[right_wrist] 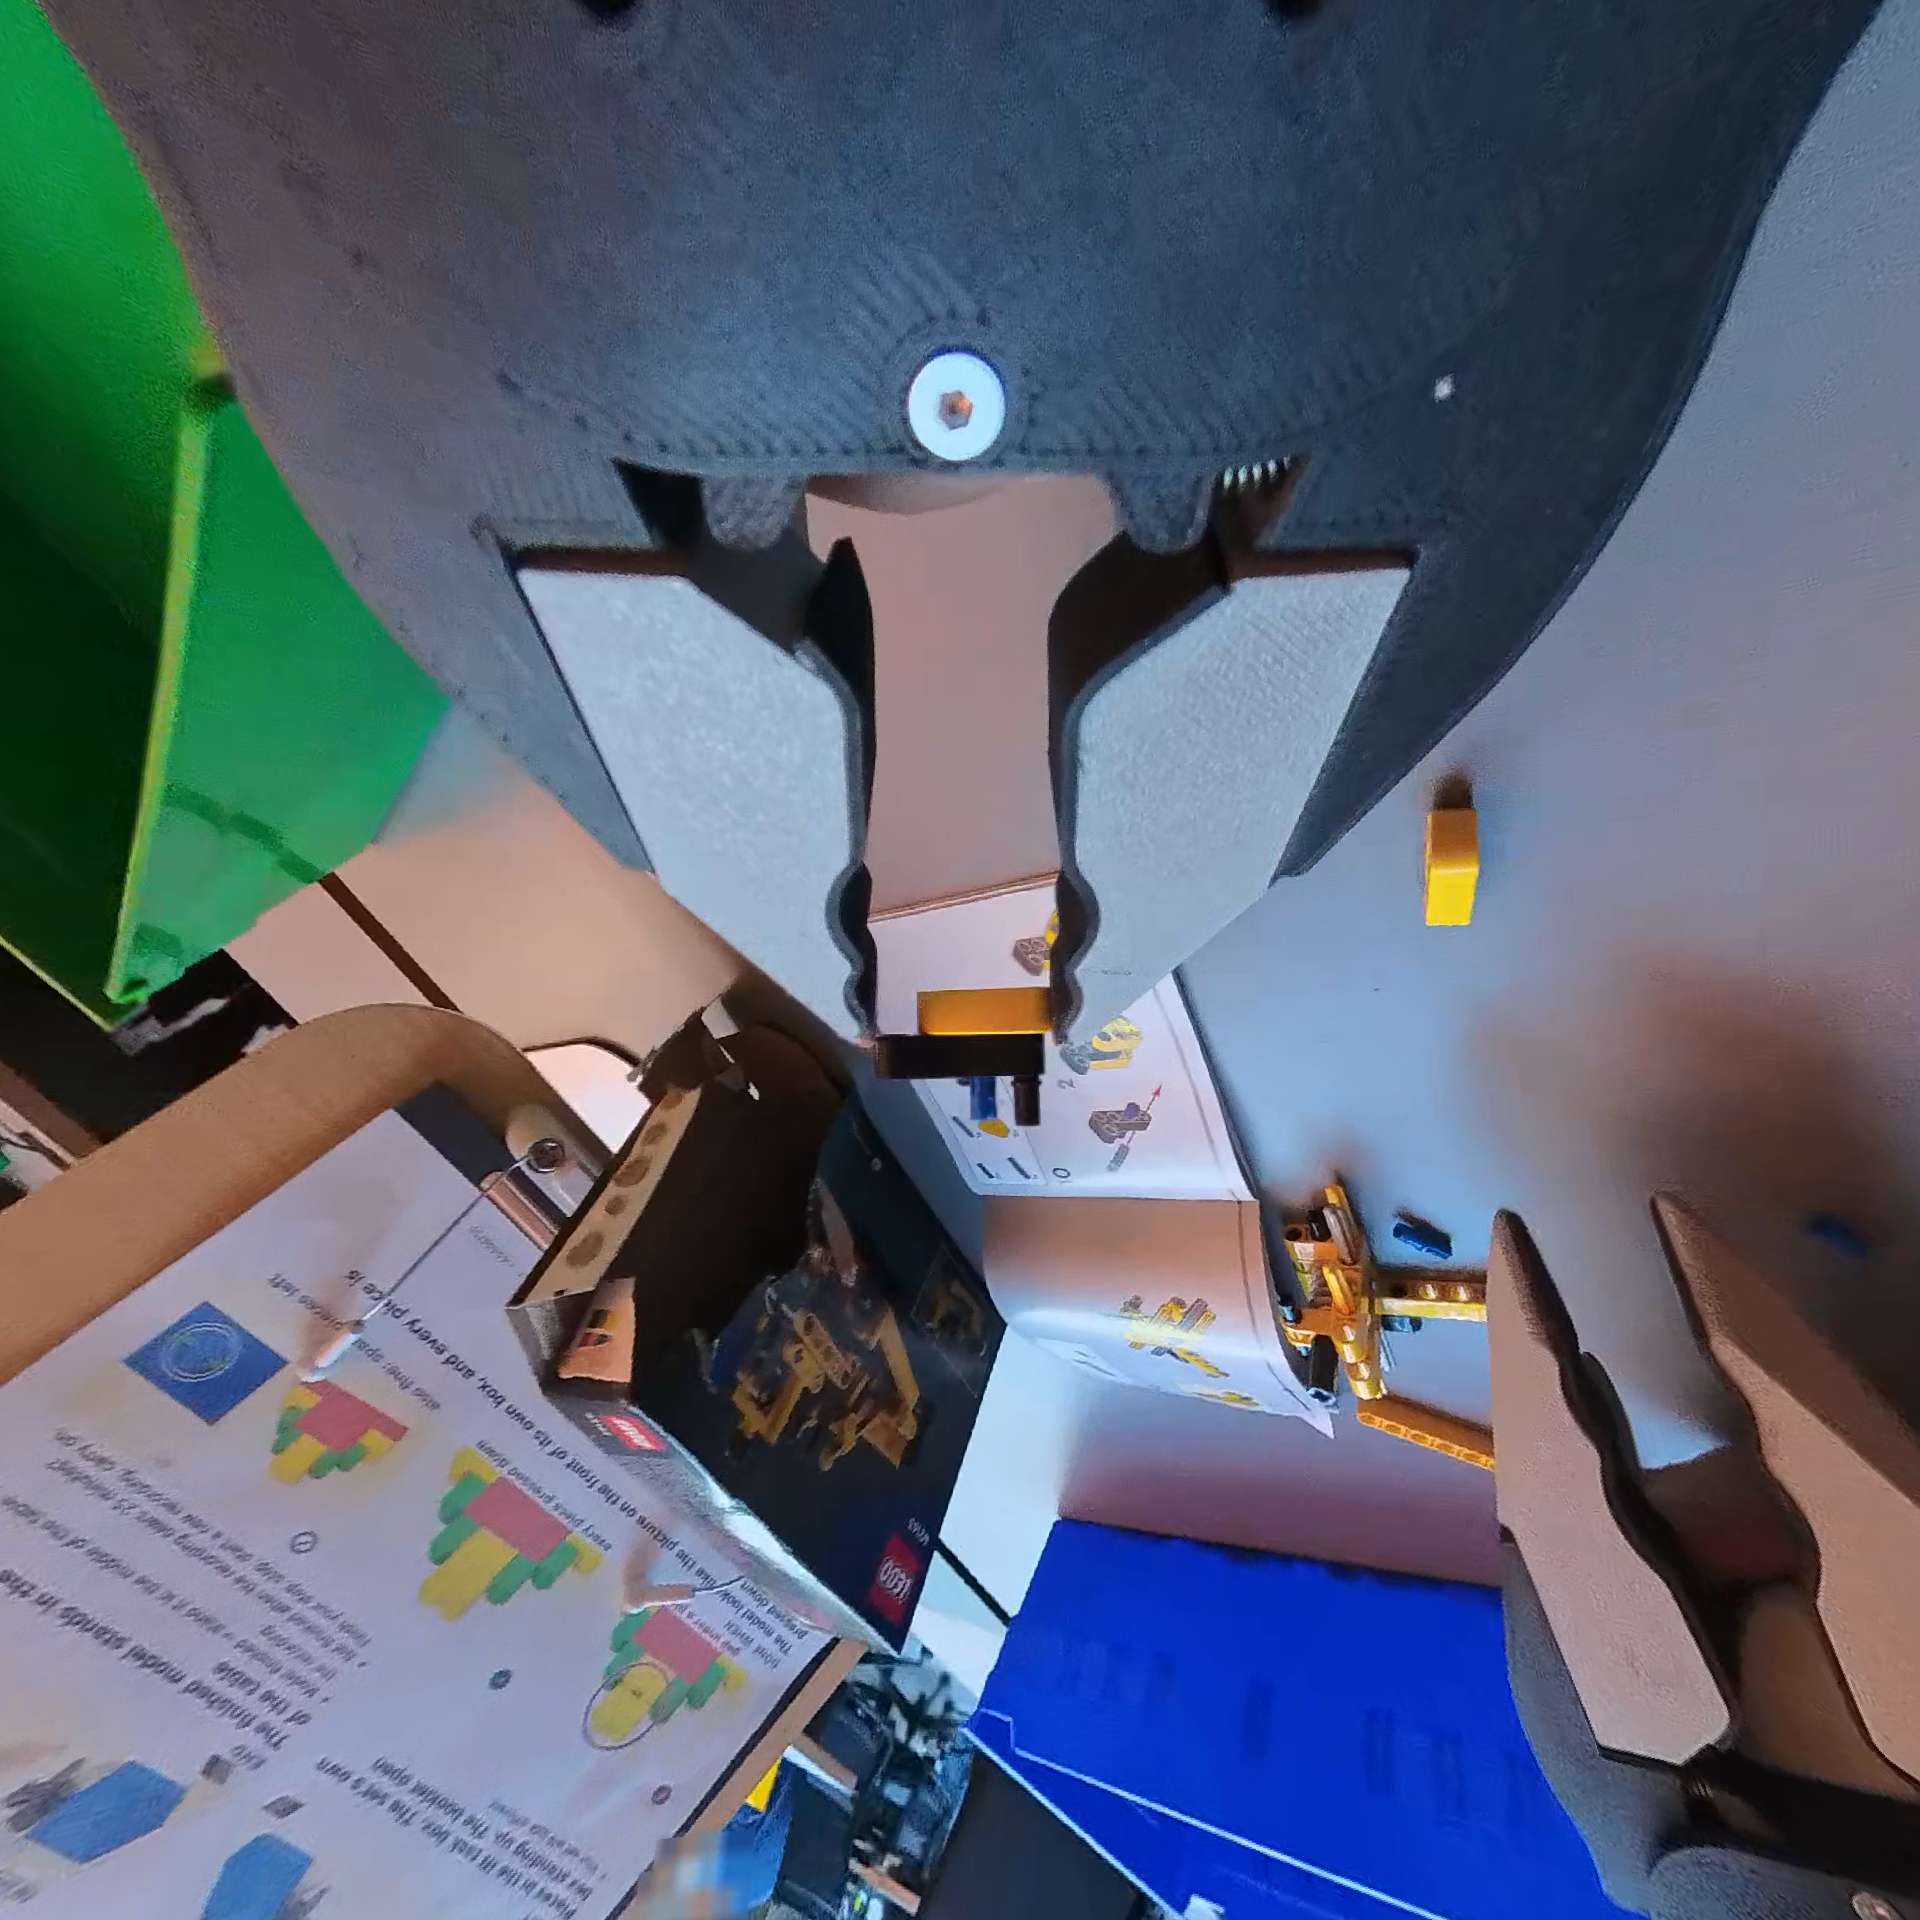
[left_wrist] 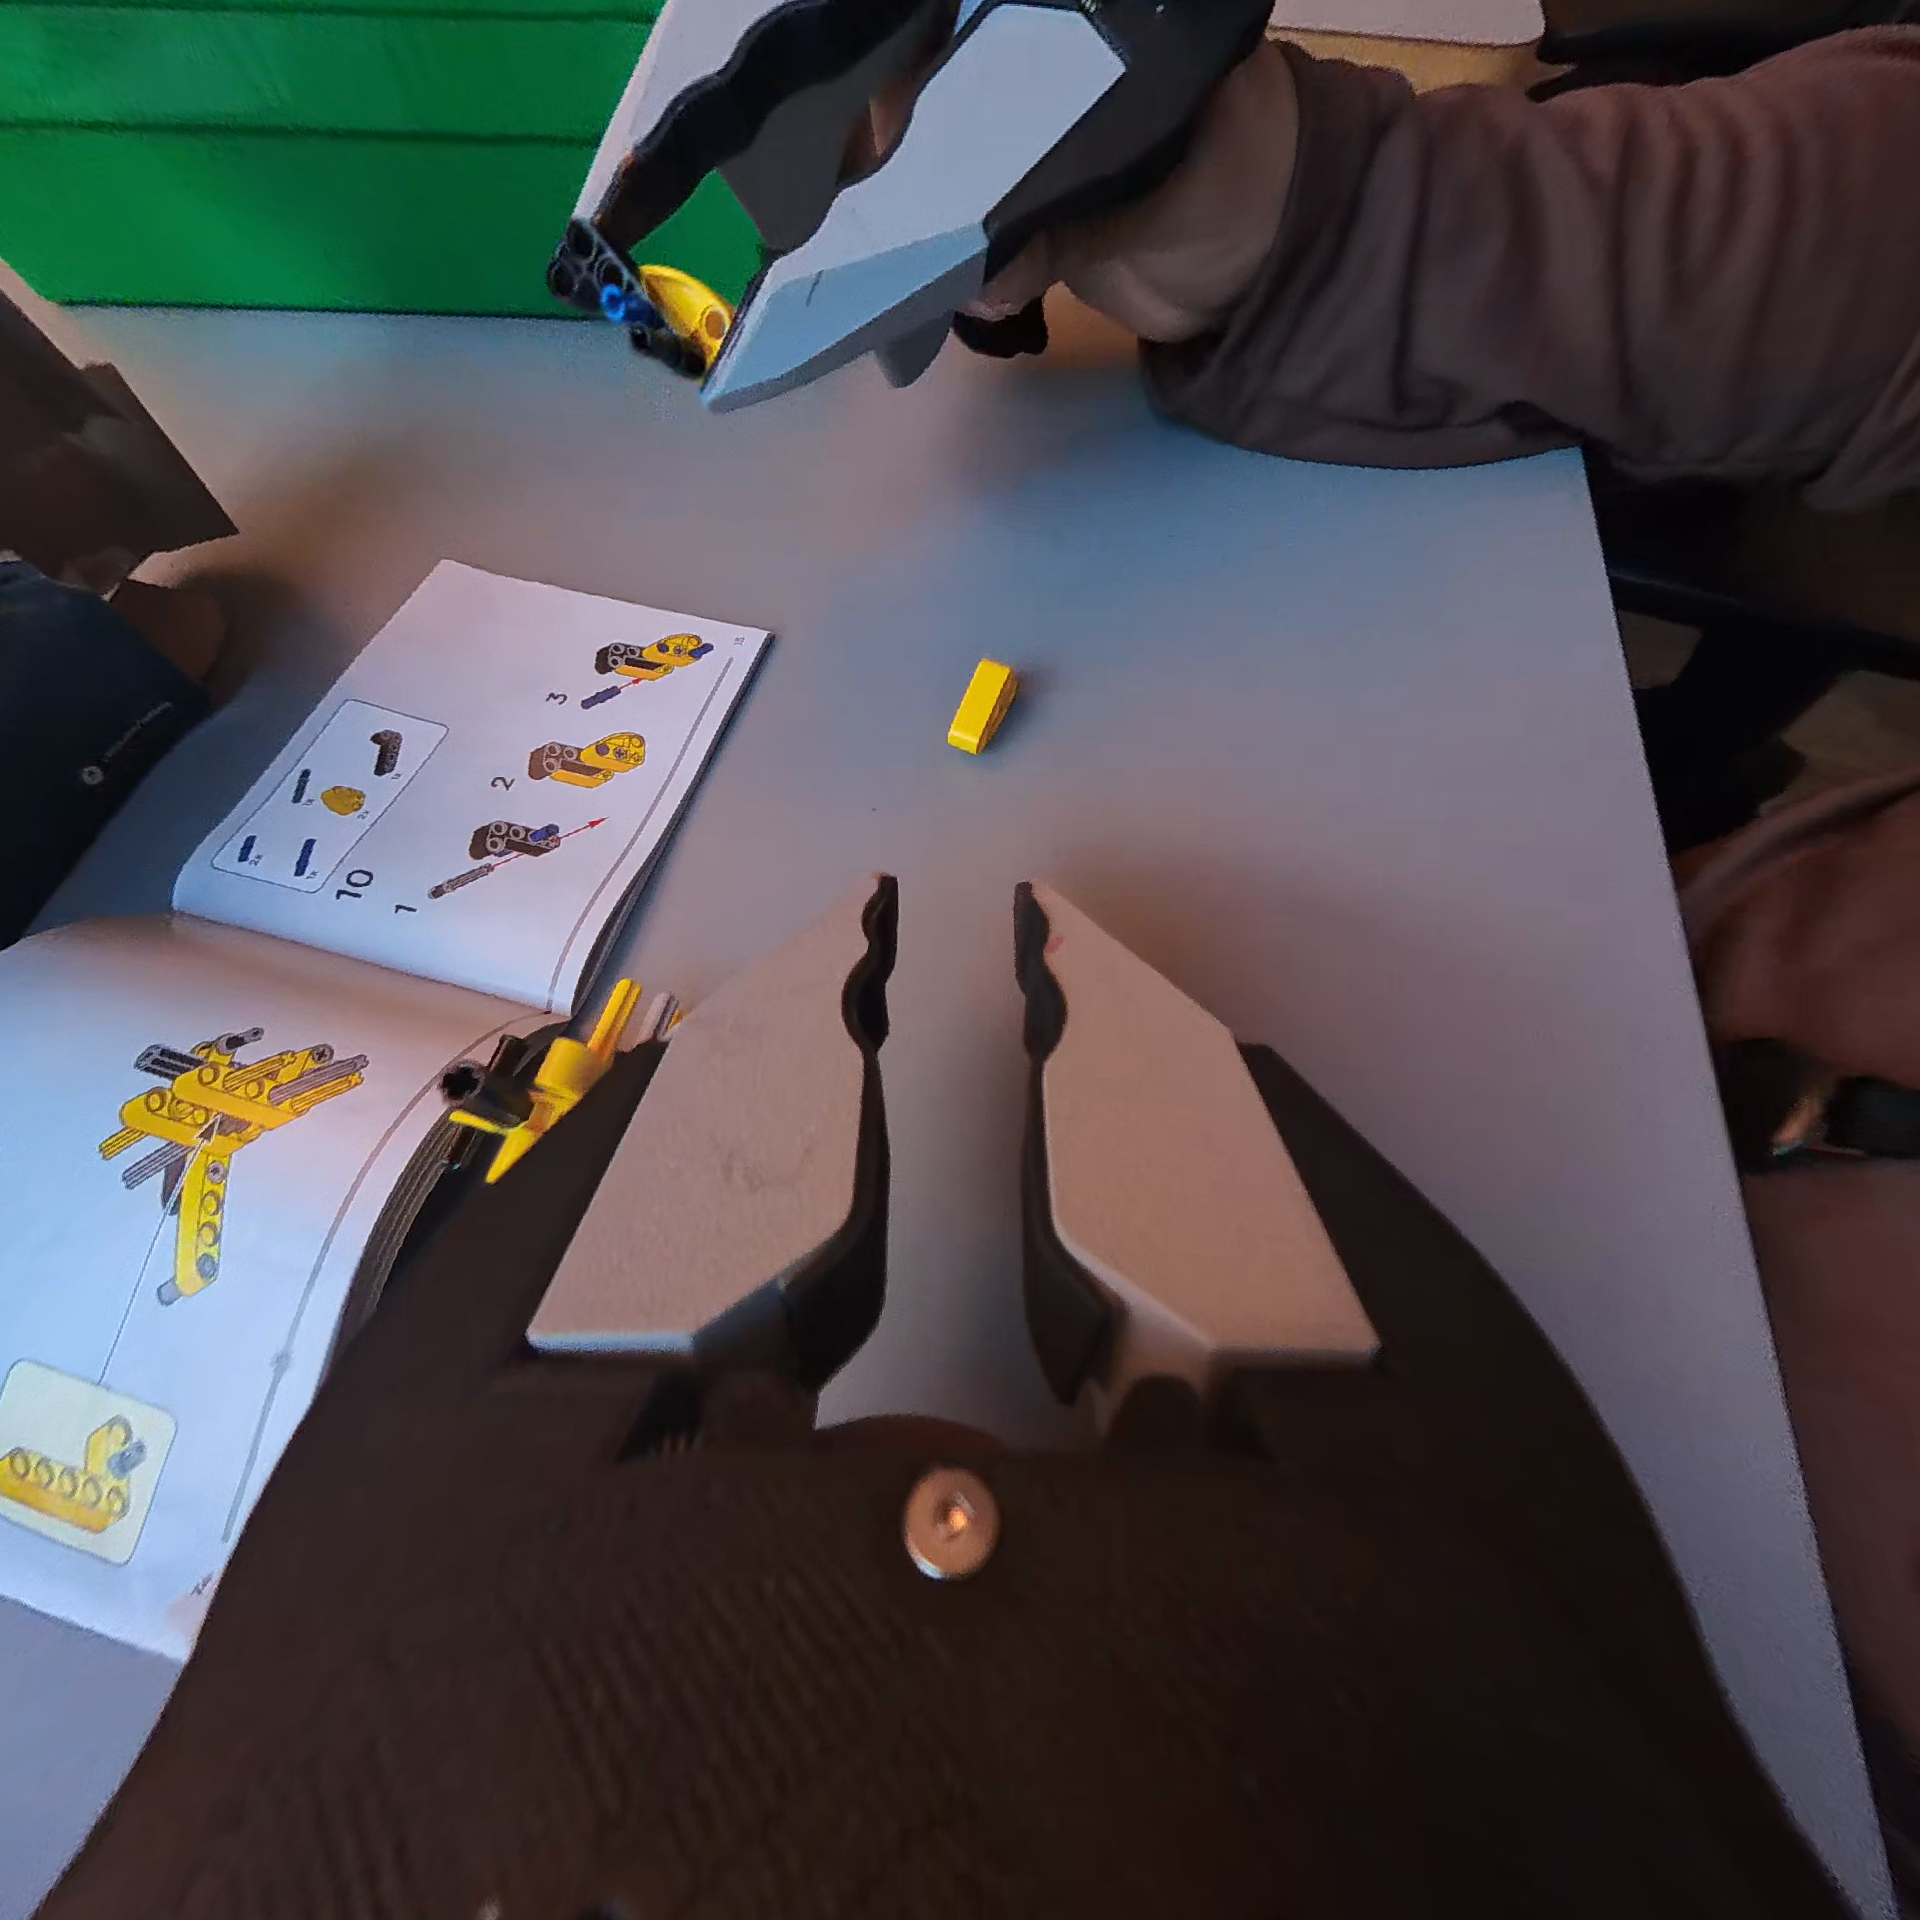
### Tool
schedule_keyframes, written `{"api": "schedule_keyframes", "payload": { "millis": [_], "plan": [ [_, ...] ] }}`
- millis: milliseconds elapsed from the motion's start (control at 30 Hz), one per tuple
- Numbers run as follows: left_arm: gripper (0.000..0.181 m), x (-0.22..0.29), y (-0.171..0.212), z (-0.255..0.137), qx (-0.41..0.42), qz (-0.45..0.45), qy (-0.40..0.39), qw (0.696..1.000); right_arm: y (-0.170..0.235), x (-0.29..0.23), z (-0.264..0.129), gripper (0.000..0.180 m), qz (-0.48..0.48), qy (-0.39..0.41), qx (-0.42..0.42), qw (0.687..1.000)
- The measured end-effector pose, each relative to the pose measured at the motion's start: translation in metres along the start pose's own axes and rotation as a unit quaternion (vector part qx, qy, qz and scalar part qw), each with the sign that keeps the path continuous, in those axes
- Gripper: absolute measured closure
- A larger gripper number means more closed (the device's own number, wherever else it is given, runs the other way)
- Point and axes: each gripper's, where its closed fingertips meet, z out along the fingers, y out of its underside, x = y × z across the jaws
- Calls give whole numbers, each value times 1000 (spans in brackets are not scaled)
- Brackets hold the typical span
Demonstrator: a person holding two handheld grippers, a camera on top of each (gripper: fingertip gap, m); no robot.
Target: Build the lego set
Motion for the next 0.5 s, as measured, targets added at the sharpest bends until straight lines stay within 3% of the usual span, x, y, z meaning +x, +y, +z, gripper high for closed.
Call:
{"api": "schedule_keyframes", "payload": {
  "millis": [33,500],
  "plan": [
    [162,-2,0,-1,1,-1,-3,1000,0,1,-1,149,-2,4,2,1000],
    [162,-18,9,-2,-13,-34,-7,999,-2,2,-5,149,28,-12,40,999]
  ]
}}
